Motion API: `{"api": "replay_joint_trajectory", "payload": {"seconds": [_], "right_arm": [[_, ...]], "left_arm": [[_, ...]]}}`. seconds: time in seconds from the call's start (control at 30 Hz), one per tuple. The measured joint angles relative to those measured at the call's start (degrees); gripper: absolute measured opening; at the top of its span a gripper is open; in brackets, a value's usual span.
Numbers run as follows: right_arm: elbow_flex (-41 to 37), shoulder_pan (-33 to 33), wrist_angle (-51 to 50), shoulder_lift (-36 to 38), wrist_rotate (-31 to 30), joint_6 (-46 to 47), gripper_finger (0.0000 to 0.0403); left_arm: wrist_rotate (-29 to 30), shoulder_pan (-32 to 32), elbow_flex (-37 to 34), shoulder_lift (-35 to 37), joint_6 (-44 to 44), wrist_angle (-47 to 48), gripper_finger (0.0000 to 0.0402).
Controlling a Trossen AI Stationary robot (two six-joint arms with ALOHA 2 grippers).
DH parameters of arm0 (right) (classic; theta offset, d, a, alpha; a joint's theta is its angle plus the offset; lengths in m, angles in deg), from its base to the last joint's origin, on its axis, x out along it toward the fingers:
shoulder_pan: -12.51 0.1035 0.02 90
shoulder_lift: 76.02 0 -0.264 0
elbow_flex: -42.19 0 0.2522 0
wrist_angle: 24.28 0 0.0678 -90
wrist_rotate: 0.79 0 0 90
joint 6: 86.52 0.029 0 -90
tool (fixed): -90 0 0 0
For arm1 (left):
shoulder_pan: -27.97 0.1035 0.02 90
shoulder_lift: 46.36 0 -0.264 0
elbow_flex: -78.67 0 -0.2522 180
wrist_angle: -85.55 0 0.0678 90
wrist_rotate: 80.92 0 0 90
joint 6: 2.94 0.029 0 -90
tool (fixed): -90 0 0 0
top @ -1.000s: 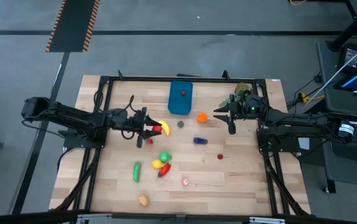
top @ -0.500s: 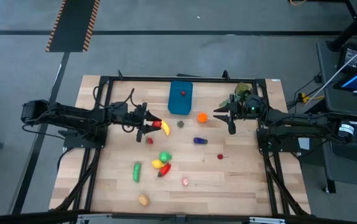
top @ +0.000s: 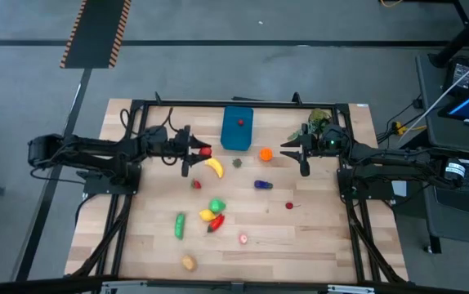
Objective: Pick and placing Produce into tupperware
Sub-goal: Put the top left strawberry into the blue bin
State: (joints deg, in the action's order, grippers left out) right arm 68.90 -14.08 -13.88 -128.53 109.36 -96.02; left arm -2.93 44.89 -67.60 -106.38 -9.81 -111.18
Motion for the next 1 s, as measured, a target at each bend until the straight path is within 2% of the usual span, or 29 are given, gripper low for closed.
{"api": "replay_joint_trajectory", "payload": {"seconds": [0.23, 0.6, 1.0], "right_arm": [[0.0, 0.0, 0.0, 0.0, 0.0, 0.2, 0.0123], [0.0, 0.0, 0.0, 0.0, 0.0, 0.3, 0.0123], [0.0, 0.0, -0.5, 0.0, 0.0, 0.2, 0.0123]], "left_arm": [[-5.4, 3.3, 4.4, -6.1, 1.3, 0.1, 0.0176], [-12.4, 7.9, 21.3, -23.3, 4.6, 6.5, 0.0176], [-11.8, 10.7, 39.2, -36.7, 7.3, 21.7, 0.0176]]}}
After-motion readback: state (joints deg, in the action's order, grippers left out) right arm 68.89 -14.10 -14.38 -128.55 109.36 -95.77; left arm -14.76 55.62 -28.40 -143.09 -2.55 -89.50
